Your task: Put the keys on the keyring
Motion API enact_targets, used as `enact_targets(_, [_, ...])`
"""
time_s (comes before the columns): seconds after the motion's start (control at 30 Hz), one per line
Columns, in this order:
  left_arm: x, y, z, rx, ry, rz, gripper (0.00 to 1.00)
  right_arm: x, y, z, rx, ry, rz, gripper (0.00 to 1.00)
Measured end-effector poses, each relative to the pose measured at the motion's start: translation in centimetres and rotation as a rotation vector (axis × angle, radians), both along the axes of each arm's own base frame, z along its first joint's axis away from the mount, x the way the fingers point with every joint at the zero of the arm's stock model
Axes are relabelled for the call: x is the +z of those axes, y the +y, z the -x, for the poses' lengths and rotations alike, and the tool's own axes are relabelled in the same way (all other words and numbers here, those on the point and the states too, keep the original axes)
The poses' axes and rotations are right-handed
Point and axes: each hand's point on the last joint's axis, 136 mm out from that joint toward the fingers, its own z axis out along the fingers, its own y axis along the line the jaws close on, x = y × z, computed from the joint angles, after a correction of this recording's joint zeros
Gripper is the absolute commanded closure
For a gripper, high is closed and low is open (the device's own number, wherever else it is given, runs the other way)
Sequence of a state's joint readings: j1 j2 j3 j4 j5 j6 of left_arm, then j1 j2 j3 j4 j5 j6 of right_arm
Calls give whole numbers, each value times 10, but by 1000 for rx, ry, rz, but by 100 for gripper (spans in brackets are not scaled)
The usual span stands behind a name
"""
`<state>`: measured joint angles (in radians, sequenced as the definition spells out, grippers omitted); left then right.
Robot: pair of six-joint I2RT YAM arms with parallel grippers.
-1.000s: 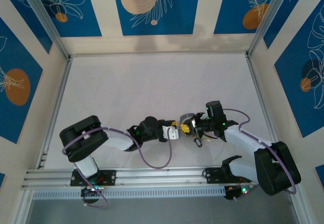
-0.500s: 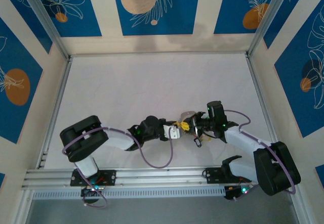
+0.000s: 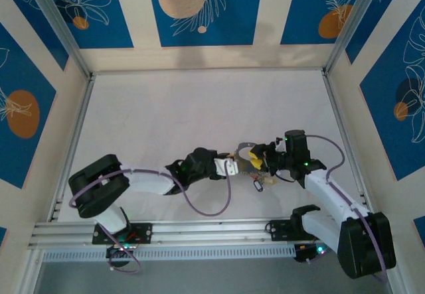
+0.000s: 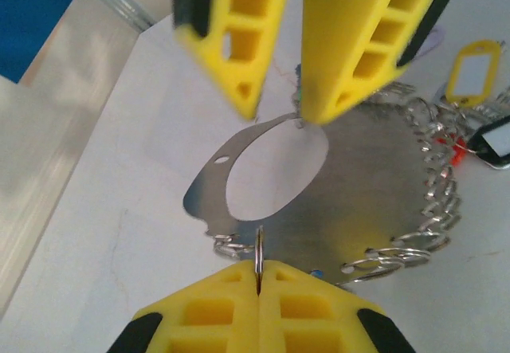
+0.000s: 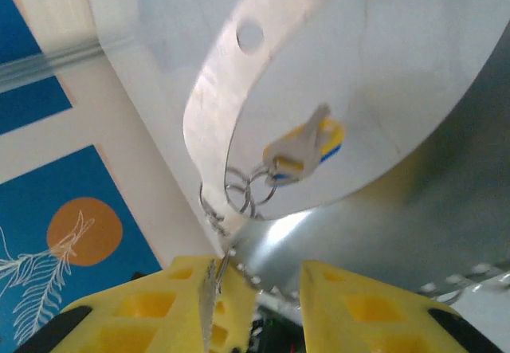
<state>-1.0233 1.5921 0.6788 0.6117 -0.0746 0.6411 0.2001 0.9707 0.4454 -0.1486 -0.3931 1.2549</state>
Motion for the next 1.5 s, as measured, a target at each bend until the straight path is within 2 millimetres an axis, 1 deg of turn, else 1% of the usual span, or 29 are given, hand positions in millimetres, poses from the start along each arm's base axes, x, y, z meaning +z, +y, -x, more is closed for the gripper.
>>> enact_targets(0.1, [21,10,-9,19,62,17,100,9,-7,-7,66,-158,106,73])
enact_targets(0.17, [43,21,-15,26,105,49,100,19,-7,-13,127,-282,177,81])
enact_targets(0.2, [54,27,-16,28,124,65,100,24,-7,-17,153,-347,208,82])
enact_targets(0.27, [74,40,-20,32,157,96,100,36,-4,-25,216,-492,276,81])
enact_targets(0.37, [102,60,-20,27,210,129,100,54,8,-30,339,-733,364,81])
enact_targets(0.4, [110,66,-19,22,235,134,100,61,14,-29,392,-822,390,80])
enact_targets(0.43, [117,71,-18,16,259,139,100,68,23,-26,458,-925,415,74])
enact_targets(0.5, [129,77,-13,-10,311,137,100,79,42,-14,590,-1112,455,67])
enact_targets(0.6, [142,83,-2,-67,392,127,100,92,72,11,785,-1360,475,64])
enact_targets(0.63, [144,85,3,-88,422,117,100,97,79,17,836,-1431,475,63])
enact_targets(0.73, [146,91,18,-142,473,77,100,106,93,29,935,-1592,472,61])
enact_targets(0.83, [138,95,28,-168,500,29,100,110,96,35,973,-1685,475,56])
enact_targets(0.93, [129,100,35,-184,505,-17,100,115,98,41,992,-1745,470,56])
enact_targets(1.0, [128,102,37,-194,497,-31,100,118,101,47,1004,-1770,448,58])
enact_targets(1.03, [127,102,38,-200,491,-38,100,120,104,50,1014,-1784,434,60])
enact_targets(1.2, [127,100,43,-228,468,-50,100,125,124,71,1076,-1849,388,65])
enact_targets(1.27, [126,99,46,-239,466,-56,100,125,130,73,1091,-1857,385,67])
enact_targets(1.4, [122,97,50,-256,461,-67,100,122,133,65,1091,-1844,420,70])
enact_targets(1.5, [119,97,53,-267,459,-75,100,120,133,62,1088,-1839,443,69])
